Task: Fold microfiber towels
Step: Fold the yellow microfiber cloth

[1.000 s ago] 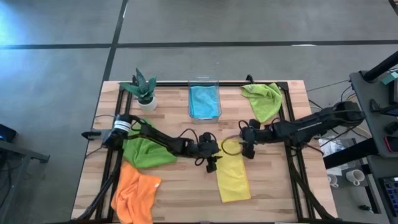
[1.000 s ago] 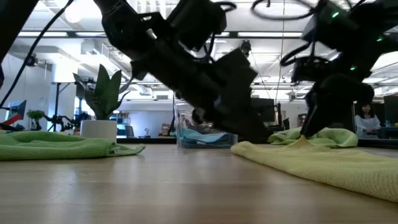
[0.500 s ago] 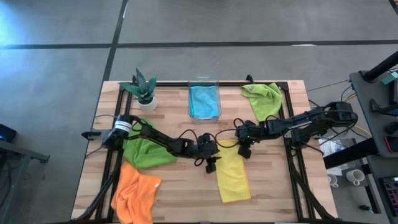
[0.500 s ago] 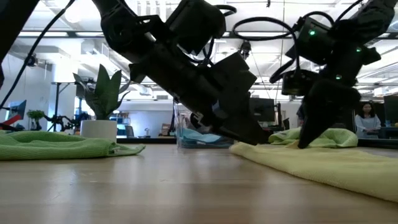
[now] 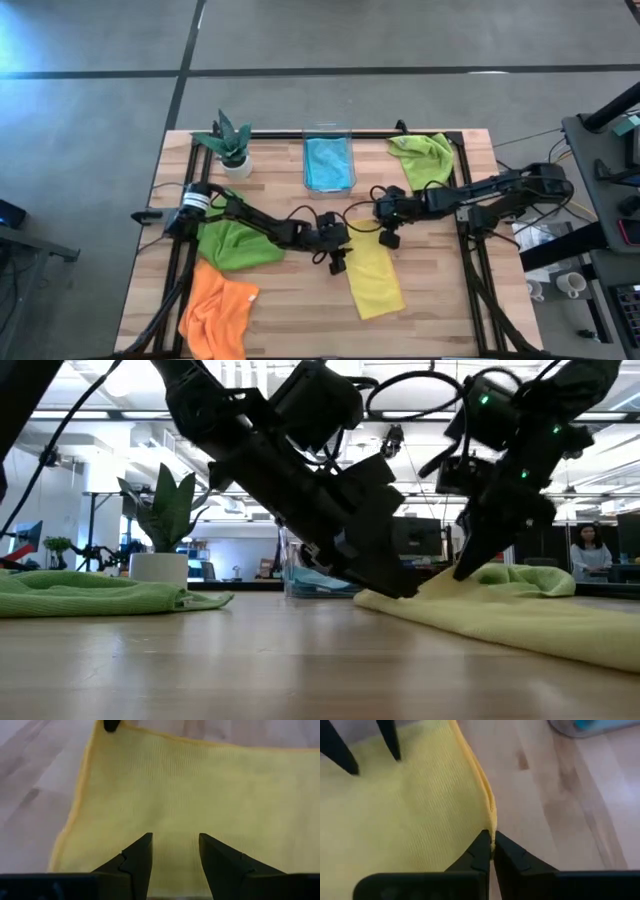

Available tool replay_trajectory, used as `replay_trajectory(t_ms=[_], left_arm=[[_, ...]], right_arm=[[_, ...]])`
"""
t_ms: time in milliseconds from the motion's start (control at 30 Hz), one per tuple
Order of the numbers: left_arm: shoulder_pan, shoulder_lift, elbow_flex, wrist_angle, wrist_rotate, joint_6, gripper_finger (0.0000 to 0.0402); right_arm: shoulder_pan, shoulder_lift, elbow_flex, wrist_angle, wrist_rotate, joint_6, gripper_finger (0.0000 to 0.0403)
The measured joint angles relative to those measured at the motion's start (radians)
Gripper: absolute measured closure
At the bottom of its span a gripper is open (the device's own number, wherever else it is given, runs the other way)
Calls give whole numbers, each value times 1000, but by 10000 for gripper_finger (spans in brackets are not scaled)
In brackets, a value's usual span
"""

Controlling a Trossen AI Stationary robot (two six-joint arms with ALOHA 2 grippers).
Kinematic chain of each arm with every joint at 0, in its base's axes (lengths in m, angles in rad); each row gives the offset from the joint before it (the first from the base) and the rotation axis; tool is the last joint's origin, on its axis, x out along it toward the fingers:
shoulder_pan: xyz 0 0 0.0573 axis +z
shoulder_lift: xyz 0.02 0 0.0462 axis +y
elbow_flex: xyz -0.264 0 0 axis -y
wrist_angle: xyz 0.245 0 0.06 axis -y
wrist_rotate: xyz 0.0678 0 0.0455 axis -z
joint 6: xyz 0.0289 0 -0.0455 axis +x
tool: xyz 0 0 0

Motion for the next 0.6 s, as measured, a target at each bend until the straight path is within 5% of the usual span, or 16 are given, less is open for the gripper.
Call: replay_trajectory(t_ms=[200,467,600], left_arm=[[33,-94,-4,-179,-133,-42,256],[94,-105,-16,-256,-106,-79,256],[102,-78,-17,-247,-81,-79,256]], right_arm=[[-4,80,5,21,7,-55,351],[-31,58,121,-97,6,-242,242],[-99,71,134,-106,-98,-316,210]])
